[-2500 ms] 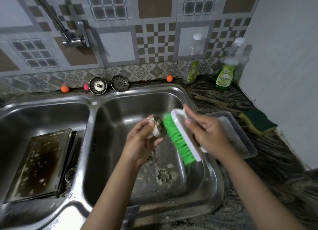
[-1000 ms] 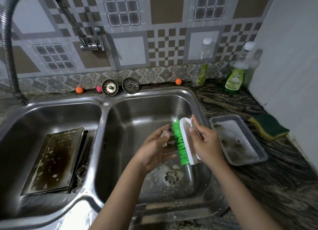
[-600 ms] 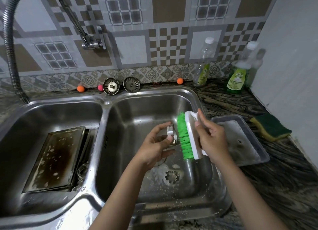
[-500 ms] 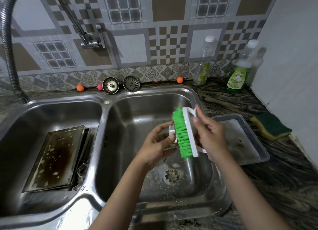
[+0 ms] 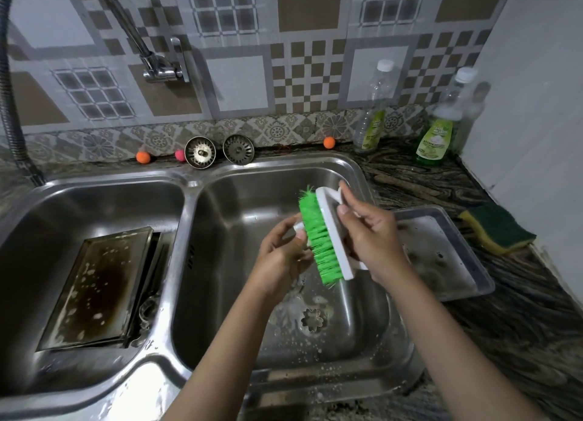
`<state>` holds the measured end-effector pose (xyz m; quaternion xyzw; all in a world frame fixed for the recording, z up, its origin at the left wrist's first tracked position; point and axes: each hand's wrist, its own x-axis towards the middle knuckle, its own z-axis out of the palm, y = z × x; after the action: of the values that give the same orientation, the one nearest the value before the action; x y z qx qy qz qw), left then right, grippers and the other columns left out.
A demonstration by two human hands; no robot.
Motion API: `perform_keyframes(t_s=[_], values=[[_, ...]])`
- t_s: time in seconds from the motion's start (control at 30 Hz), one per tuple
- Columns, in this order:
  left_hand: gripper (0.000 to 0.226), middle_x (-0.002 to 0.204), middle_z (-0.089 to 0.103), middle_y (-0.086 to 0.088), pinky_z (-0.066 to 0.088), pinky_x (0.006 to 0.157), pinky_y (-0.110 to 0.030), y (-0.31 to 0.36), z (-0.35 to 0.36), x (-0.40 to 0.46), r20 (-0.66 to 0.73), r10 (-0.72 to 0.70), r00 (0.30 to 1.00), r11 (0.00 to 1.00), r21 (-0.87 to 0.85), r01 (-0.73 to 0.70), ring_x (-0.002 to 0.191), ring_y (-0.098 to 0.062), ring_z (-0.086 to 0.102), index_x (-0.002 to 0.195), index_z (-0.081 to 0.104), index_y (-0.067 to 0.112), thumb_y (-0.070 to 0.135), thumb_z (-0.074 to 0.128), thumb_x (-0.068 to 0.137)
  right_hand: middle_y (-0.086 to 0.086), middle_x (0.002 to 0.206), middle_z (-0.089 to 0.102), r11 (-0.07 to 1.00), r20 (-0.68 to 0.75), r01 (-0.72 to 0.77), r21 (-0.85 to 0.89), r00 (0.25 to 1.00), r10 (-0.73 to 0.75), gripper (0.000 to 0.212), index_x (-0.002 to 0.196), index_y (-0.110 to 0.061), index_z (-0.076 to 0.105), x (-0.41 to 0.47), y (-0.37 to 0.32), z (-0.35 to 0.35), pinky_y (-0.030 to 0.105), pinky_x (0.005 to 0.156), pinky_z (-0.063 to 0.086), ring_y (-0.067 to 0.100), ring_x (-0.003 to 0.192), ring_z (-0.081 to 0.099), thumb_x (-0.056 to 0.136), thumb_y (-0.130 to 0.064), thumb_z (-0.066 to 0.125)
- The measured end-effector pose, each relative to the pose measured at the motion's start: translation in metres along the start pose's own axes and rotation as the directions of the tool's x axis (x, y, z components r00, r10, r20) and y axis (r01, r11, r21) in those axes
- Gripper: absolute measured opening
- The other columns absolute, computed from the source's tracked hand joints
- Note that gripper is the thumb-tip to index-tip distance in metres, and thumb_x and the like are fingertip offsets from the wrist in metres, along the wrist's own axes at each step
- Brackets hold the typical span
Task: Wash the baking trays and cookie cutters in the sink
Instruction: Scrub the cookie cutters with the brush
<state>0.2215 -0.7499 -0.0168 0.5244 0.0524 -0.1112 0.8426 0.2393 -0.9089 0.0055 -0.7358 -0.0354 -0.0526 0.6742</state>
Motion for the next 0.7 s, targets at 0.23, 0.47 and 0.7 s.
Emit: perform_keyframes(t_s=[0.23,0.47,0.7], values=[[0.043,0.104,0.066,-0.015,0.043,0.088,-0.05,-0.008,-0.014,-0.002,-0.039,0.023,0.999,0.999,0.024,-0.022,0.094,-0.033,0.056,0.122,0.06,0.006,0.015,0.064,0.081,-0.032,0.101,0.065,0.999,0.044,-0.035,-0.014,0.998,0.036,0.04,0.127,-0.035,0.049,-0.019,0.004,0.008,0.041,0.089,0.051,0.007,0.105,0.061,0.093,-0.015,0.057],[0.029,0.105,0.061,-0.016,0.048,0.074,-0.036,-0.012,-0.018,0.001,-0.191,0.038,0.981,0.999,-0.028,-0.044,0.077,-0.022,0.06,0.122,0.058,0.003,0.005,0.052,0.093,-0.019,0.125,0.05,0.995,0.207,0.005,-0.098,0.978,0.016,0.043,0.13,-0.024,0.046,-0.028,-0.001,0.004,0.012,0.098,0.04,-0.011,0.117,0.048,0.092,-0.007,0.057],[0.037,0.105,0.065,-0.002,0.052,0.071,-0.034,-0.005,-0.004,-0.012,-0.012,0.103,0.995,0.995,0.017,-0.102,0.08,-0.017,0.063,0.117,0.058,0.02,0.013,0.067,0.083,-0.029,0.114,0.059,0.993,0.051,0.032,-0.113,0.998,-0.026,0.039,0.124,-0.041,0.052,0.005,-0.018,0.012,0.021,0.092,0.047,-0.008,0.103,0.057,0.093,-0.018,0.059]])
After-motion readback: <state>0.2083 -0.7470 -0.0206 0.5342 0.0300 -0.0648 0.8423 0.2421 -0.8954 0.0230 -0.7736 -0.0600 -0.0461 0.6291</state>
